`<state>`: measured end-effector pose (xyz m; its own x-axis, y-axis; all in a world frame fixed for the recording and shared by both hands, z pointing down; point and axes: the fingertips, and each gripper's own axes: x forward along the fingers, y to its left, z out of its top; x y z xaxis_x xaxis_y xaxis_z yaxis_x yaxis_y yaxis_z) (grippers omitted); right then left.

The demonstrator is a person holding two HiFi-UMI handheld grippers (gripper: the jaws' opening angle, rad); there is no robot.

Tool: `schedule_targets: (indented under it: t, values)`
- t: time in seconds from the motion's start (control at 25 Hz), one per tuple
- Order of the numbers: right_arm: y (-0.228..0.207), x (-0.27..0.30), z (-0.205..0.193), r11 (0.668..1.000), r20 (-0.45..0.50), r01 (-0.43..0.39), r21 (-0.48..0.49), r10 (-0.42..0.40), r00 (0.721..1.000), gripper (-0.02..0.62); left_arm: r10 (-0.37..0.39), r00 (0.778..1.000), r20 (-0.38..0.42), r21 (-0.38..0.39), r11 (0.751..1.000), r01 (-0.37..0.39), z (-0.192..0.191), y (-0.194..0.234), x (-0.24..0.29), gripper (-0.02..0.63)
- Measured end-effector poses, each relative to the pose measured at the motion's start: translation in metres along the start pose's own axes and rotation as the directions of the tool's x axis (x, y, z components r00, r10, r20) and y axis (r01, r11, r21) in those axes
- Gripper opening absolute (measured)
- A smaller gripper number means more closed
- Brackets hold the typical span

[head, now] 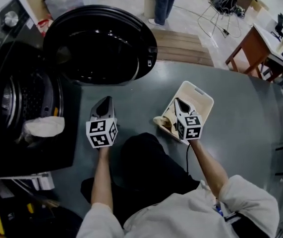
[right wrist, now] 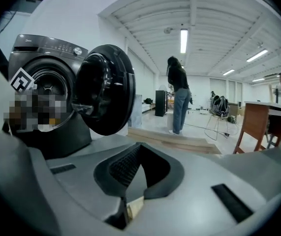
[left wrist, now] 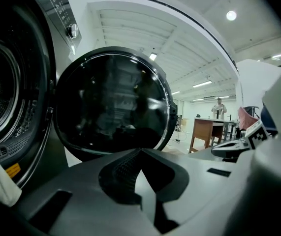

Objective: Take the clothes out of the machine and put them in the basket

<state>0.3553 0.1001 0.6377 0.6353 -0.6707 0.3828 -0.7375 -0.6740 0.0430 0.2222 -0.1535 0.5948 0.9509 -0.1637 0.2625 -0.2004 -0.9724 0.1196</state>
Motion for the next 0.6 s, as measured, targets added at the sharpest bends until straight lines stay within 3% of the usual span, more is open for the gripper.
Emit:
schedule_targets:
  t: [0.28, 0.6]
  values:
    - [0.107, 0.045, 0.038, 0.971, 0.036, -0.226, -0.082, 0.229, 0.973, 0.025, 0.138, 0.99, 0.002, -0.025, 0.99, -0.138, -0.006, 0.056, -0.046, 0.018]
    - [0.25, 0.076, 0.059, 0.842, 0.022, -0.493, -0.218, 0.509, 0.86, 0.025, 0.389, 0.921, 0.0, -0.077, 0.919, -0.387, -0.021, 0.144, -0.144, 0.018]
